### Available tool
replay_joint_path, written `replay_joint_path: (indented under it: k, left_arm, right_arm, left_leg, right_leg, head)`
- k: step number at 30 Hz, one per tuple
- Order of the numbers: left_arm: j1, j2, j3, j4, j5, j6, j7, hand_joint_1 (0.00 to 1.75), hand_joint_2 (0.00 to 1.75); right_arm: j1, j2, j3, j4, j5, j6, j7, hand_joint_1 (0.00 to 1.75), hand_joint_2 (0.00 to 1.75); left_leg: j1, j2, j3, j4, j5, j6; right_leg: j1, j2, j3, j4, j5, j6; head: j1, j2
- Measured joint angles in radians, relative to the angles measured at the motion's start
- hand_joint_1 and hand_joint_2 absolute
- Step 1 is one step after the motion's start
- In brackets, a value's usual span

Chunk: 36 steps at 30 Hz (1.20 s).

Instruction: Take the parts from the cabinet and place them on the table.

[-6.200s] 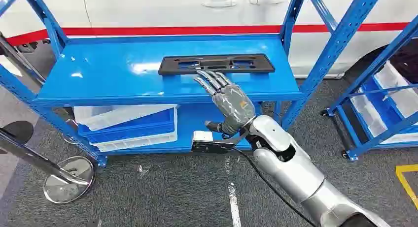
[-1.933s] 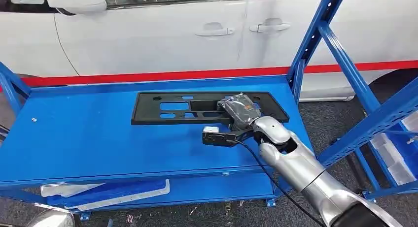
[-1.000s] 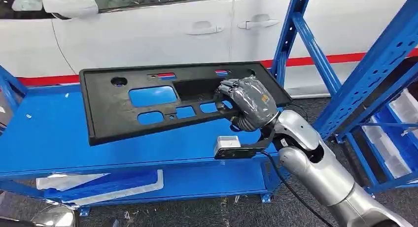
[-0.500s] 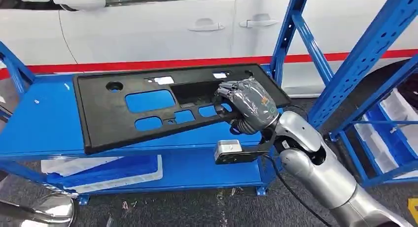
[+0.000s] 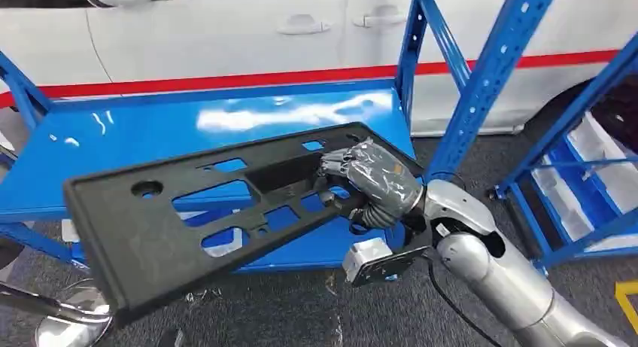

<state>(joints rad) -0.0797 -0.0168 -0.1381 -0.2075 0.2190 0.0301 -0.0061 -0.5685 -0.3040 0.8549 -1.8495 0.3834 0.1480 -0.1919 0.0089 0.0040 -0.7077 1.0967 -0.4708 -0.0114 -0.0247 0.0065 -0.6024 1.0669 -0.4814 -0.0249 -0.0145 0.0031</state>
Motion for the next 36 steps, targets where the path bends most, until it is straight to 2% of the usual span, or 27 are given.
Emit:
replay_joint_path:
  k: [2, 3, 4, 5, 6, 7, 8, 9, 10, 13, 14, 15, 17, 18, 19, 20, 21, 22, 23, 24, 25, 26, 28, 29, 30, 31, 36]
  left_arm:
    - [-0.001, 0.000, -0.001, 0.000, 0.000, 0.000, -0.003, 0.00, 1.75]
    - [-0.002, 0.000, -0.002, 0.000, 0.001, -0.001, -0.003, 0.00, 1.75]
    - [-0.002, 0.000, -0.003, 0.000, 0.002, -0.002, -0.004, 0.00, 1.75]
    - [-0.002, 0.000, -0.004, 0.000, 0.002, -0.003, -0.004, 0.00, 1.75]
    - [-0.002, 0.000, -0.004, 0.000, 0.002, -0.003, -0.004, 0.00, 1.75]
    - [-0.002, 0.000, -0.005, 0.000, 0.002, -0.003, -0.004, 0.00, 1.75]
    - [-0.005, 0.000, -0.005, 0.000, 0.002, -0.003, -0.005, 0.00, 1.75]
    - [-0.009, 0.003, -0.006, -0.001, 0.002, -0.002, -0.005, 0.00, 1.75]
    - [-0.013, 0.005, -0.008, -0.001, 0.002, -0.001, -0.006, 0.00, 1.75]
    - [-0.014, 0.008, -0.016, -0.001, 0.002, 0.000, -0.006, 0.00, 1.75]
    - [-0.012, 0.008, -0.019, -0.001, 0.003, 0.000, -0.006, 0.00, 1.75]
    - [-0.010, 0.007, -0.022, -0.001, 0.003, 0.000, -0.006, 0.00, 1.75]
    - [-0.010, 0.007, -0.024, -0.001, 0.004, 0.001, -0.006, 0.00, 1.75]
    - [-0.011, 0.007, -0.025, -0.001, 0.006, 0.001, -0.006, 0.00, 1.75]
    - [-0.011, 0.007, -0.025, -0.001, 0.009, 0.002, -0.006, 0.00, 1.75]
    - [-0.011, 0.007, -0.026, -0.001, 0.012, 0.002, -0.006, 0.00, 1.75]
    - [-0.011, 0.006, -0.026, -0.001, 0.014, 0.002, -0.006, 0.00, 1.75]
    - [-0.010, 0.006, -0.026, -0.001, 0.020, 0.002, -0.006, 0.00, 1.75]
    - [-0.010, 0.006, -0.027, -0.001, 0.022, 0.001, -0.005, 0.00, 1.75]
    - [-0.011, 0.008, -0.027, -0.001, 0.023, 0.001, -0.005, 0.00, 1.75]
    - [-0.011, 0.009, -0.027, -0.001, 0.024, 0.001, -0.005, 0.00, 1.75]
    - [-0.010, 0.010, -0.027, -0.001, 0.027, 0.000, -0.004, 0.00, 1.75]
    - [-0.006, 0.011, -0.027, -0.001, 0.034, -0.001, -0.002, 0.00, 1.75]
    - [-0.002, 0.014, -0.027, -0.001, 0.036, -0.002, 0.000, 0.00, 1.75]
    - [0.000, 0.012, -0.027, -0.001, 0.039, -0.005, 0.001, 0.00, 1.75]
    - [0.000, 0.012, -0.027, -0.001, 0.039, -0.005, 0.002, 0.00, 1.75]
    - [0.000, 0.012, -0.027, -0.001, 0.039, -0.005, 0.002, 0.00, 1.75]
  right_arm:
    - [0.001, 0.000, 0.006, -0.022, 0.001, 0.010, 0.010, 1.75, 1.75]
    - [0.003, 0.000, 0.009, -0.027, 0.001, 0.013, 0.015, 1.75, 1.75]
    - [0.005, 0.000, 0.013, -0.030, 0.001, 0.014, 0.018, 1.75, 1.75]
    - [0.007, 0.000, 0.016, -0.033, 0.000, 0.015, 0.019, 1.75, 1.75]
    - [0.009, 0.000, 0.019, -0.036, -0.003, 0.016, 0.019, 1.75, 1.75]
    - [0.009, 0.000, 0.022, -0.038, -0.006, 0.016, 0.017, 1.75, 1.75]
    - [0.009, 0.000, 0.024, -0.042, -0.008, 0.016, 0.016, 1.75, 1.75]
    - [0.009, 0.000, 0.025, -0.048, -0.009, 0.016, 0.015, 1.75, 1.75]
    - [0.008, 0.000, 0.026, -0.051, -0.010, 0.017, 0.014, 1.75, 1.75]
    - [0.007, 0.000, 0.032, -0.055, -0.018, 0.024, 0.016, 1.75, 1.75]
    - [0.007, -0.003, 0.034, -0.055, -0.020, 0.026, 0.018, 1.75, 1.75]
    - [0.007, -0.005, 0.035, -0.055, -0.022, 0.027, 0.018, 1.75, 1.75]
    - [0.003, -0.005, 0.039, -0.055, -0.024, 0.028, 0.023, 1.75, 1.75]
    - [0.004, -0.006, 0.040, -0.055, -0.024, 0.027, 0.029, 1.75, 1.75]
    - [0.004, -0.008, 0.040, -0.055, -0.024, 0.026, 0.035, 1.75, 1.75]
    - [0.004, -0.008, 0.040, -0.054, -0.025, 0.022, 0.040, 1.75, 1.75]
    - [0.004, -0.008, 0.039, -0.051, -0.025, 0.017, 0.044, 1.75, 1.75]
    - [0.004, -0.008, 0.038, -0.049, -0.027, 0.013, 0.050, 1.75, 1.75]
    - [0.003, -0.008, 0.035, -0.046, -0.030, 0.006, 0.057, 1.75, 1.75]
    - [0.000, -0.008, 0.031, -0.043, -0.035, 0.002, 0.060, 1.75, 1.75]
    - [-0.003, -0.008, 0.029, -0.041, -0.042, -0.001, 0.064, 1.75, 1.75]
    - [-0.003, -0.008, 0.024, -0.038, -0.050, -0.006, 0.066, 1.75, 1.75]
    - [-0.006, -0.012, 0.016, -0.030, -0.070, -0.009, 0.073, 1.75, 1.75]
    - [-0.006, -0.013, 0.013, -0.025, -0.082, -0.010, 0.076, 1.75, 1.75]
    - [-0.008, -0.013, 0.012, -0.022, -0.090, -0.010, 0.077, 1.75, 1.75]
    - [-0.008, -0.013, 0.011, -0.021, -0.093, -0.010, 0.077, 1.75, 1.75]
    - [-0.008, -0.013, 0.011, -0.021, -0.093, -0.010, 0.077, 1.75, 1.75]
  left_leg:
    - [0.001, 0.000, -0.033, 0.144, -0.112, -0.004]
    - [0.001, 0.000, -0.041, 0.208, -0.143, -0.003]
    - [0.000, 0.000, -0.037, 0.240, -0.145, 0.000]
    - [-0.001, -0.001, -0.014, 0.234, -0.124, 0.005]
    - [-0.004, -0.001, 0.029, 0.193, -0.091, 0.012]
    - [-0.010, -0.002, 0.089, 0.121, -0.059, 0.020]
    - [-0.019, -0.003, 0.159, 0.033, -0.049, 0.033]
    - [-0.025, -0.003, 0.212, -0.052, -0.082, 0.047]
    - [-0.028, -0.004, 0.232, -0.092, -0.087, 0.044]
    - [-0.036, -0.006, 0.212, -0.100, -0.053, 0.056]
    - [-0.018, 0.001, 0.210, -0.124, -0.028, 0.055]
    - [-0.021, 0.004, 0.205, -0.128, -0.012, 0.059]
    - [-0.019, 0.007, 0.170, -0.125, 0.012, 0.069]
    - [-0.019, 0.007, 0.154, -0.122, 0.022, 0.066]
    - [-0.019, 0.008, 0.135, -0.118, 0.033, 0.065]
    - [-0.019, 0.008, 0.115, -0.112, 0.044, 0.063]
    - [-0.017, 0.009, 0.094, -0.103, 0.054, 0.058]
    - [-0.015, 0.009, 0.074, -0.093, 0.060, 0.053]
    - [-0.012, 0.008, 0.054, -0.078, 0.066, 0.046]
    - [-0.014, 0.007, 0.039, -0.062, 0.069, 0.040]
    - [-0.016, 0.006, 0.024, -0.048, 0.071, 0.036]
    - [-0.017, 0.004, 0.023, -0.048, 0.081, 0.029]
    - [-0.013, 0.003, 0.017, -0.052, 0.103, 0.020]
    - [-0.009, 0.003, 0.010, -0.049, 0.100, 0.016]
    - [-0.007, 0.001, -0.004, -0.028, 0.056, 0.009]
    - [-0.007, 0.001, -0.008, -0.017, 0.039, 0.007]
    - [-0.007, 0.001, -0.008, -0.017, 0.039, 0.007]
  right_leg:
    - [0.004, -0.001, -0.023, 0.000, 0.018, -0.006]
    - [0.008, -0.002, -0.035, 0.000, 0.028, -0.008]
    - [0.012, -0.003, -0.047, 0.000, 0.036, -0.009]
    - [0.015, -0.003, -0.059, 0.001, 0.046, -0.009]
    - [0.017, -0.002, -0.070, 0.001, 0.056, -0.009]
    - [0.018, -0.002, -0.079, 0.001, 0.064, -0.009]
    - [0.018, -0.002, -0.084, 0.001, 0.074, -0.008]
    - [0.018, -0.002, -0.088, 0.000, 0.081, -0.004]
    - [0.017, -0.005, -0.089, -0.002, 0.090, 0.002]
    - [0.014, -0.006, -0.087, -0.028, 0.128, 0.019]
    - [0.017, -0.005, -0.093, -0.028, 0.124, 0.024]
    - [0.015, -0.003, -0.102, -0.018, 0.085, 0.029]
    - [0.014, -0.004, -0.132, 0.107, -0.051, 0.034]
    - [0.012, -0.004, -0.142, 0.177, -0.093, 0.038]
    - [0.010, -0.004, -0.148, 0.241, -0.111, 0.041]
    - [0.007, -0.004, -0.140, 0.269, -0.082, 0.045]
    - [0.005, -0.004, -0.112, 0.255, -0.036, 0.048]
    - [0.002, -0.005, -0.068, 0.210, 0.002, 0.050]
    - [-0.002, -0.006, -0.007, 0.135, 0.011, 0.053]
    - [-0.005, -0.005, 0.045, 0.054, -0.038, 0.058]
    - [0.007, -0.002, 0.083, -0.014, -0.069, 0.052]
    - [0.004, -0.002, 0.071, -0.003, -0.064, 0.039]
    - [0.014, -0.003, 0.059, 0.000, -0.048, 0.023]
    - [0.005, -0.007, 0.043, -0.008, -0.035, 0.010]
    - [0.006, -0.007, 0.039, -0.006, -0.023, 0.003]
    - [0.007, -0.007, 0.034, -0.007, -0.020, 0.000]
    - [0.007, -0.007, 0.034, -0.007, -0.020, 0.000]
  head:
    - [-0.001, 0.000]
    - [-0.001, 0.000]
    - [0.000, 0.000]
    - [0.000, 0.000]
    - [0.000, 0.000]
    - [0.000, 0.000]
    - [-0.001, 0.000]
    - [0.001, 0.000]
    - [0.001, 0.000]
    - [-0.006, 0.000]
    - [-0.004, 0.000]
    - [-0.003, 0.000]
    - [0.002, 0.000]
    - [0.001, 0.000]
    - [0.002, 0.000]
    - [0.000, 0.000]
    - [0.001, 0.000]
    - [0.001, 0.000]
    - [0.001, 0.000]
    - [0.002, 0.000]
    - [0.002, 0.000]
    - [-0.003, 0.000]
    - [-0.001, 0.000]
    - [0.001, 0.000]
    - [-0.003, 0.000]
    - [-0.006, 0.000]
    - [-0.006, 0.000]
